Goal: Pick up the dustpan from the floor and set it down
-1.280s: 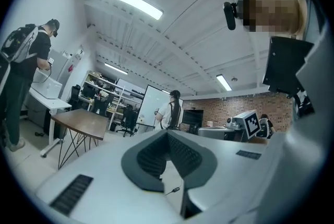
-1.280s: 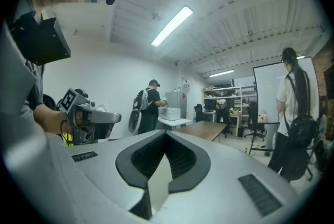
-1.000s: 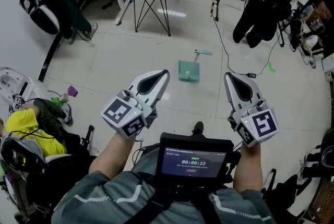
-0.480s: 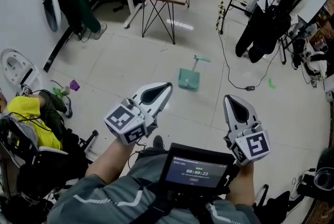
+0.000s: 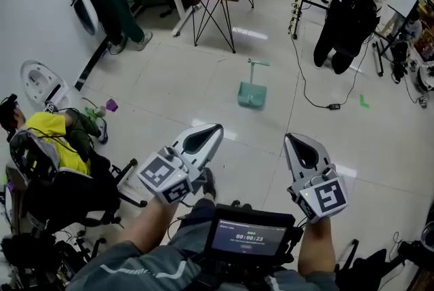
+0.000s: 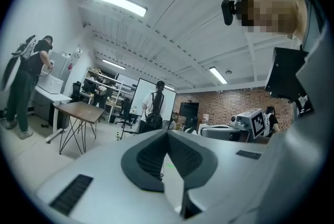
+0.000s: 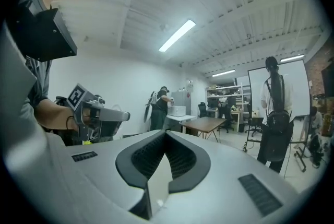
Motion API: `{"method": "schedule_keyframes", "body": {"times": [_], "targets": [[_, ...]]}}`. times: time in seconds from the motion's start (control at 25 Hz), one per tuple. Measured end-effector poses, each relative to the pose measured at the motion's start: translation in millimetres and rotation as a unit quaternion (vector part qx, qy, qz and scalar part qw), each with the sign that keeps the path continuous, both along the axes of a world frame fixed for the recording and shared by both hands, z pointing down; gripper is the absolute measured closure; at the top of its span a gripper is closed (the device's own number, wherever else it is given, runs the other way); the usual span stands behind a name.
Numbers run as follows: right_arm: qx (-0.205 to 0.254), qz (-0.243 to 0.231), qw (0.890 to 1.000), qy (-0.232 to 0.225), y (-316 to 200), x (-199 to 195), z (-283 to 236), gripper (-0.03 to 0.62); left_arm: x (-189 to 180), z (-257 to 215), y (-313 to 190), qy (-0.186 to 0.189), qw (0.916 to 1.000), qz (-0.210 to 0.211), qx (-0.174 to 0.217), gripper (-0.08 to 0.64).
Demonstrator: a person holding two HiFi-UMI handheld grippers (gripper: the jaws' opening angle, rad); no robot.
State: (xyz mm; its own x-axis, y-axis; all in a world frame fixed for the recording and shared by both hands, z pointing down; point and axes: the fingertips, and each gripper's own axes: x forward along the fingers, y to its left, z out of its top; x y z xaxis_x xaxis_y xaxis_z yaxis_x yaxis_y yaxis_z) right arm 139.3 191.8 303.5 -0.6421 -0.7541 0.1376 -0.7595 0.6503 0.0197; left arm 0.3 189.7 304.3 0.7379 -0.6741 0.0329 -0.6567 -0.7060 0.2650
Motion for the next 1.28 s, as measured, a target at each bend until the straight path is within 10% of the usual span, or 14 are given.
{"method": "schedule_keyframes", "body": {"times": [0.48,0.92,1.28], "targets": [[0.006,0.001,1.000,-0.026,147.4,-13.5,-31.1,0.575,-28.2,-37.0,150.5,-0.023,0.9993,-0.022,0.018,0.542],[0.026,0.079,0.996,-0.023,301.5,-192.8,8.7,0.575,-229.9,15.5,299.6,0.001,0.9997,0.010,0.023,0.543],[0.021,0.108,0.993,-0.032,440.2,-256.7,-24.3,0.577,-285.2,-3.2,418.4,0.033,0.9980,0.051,0.019,0.543]]}}
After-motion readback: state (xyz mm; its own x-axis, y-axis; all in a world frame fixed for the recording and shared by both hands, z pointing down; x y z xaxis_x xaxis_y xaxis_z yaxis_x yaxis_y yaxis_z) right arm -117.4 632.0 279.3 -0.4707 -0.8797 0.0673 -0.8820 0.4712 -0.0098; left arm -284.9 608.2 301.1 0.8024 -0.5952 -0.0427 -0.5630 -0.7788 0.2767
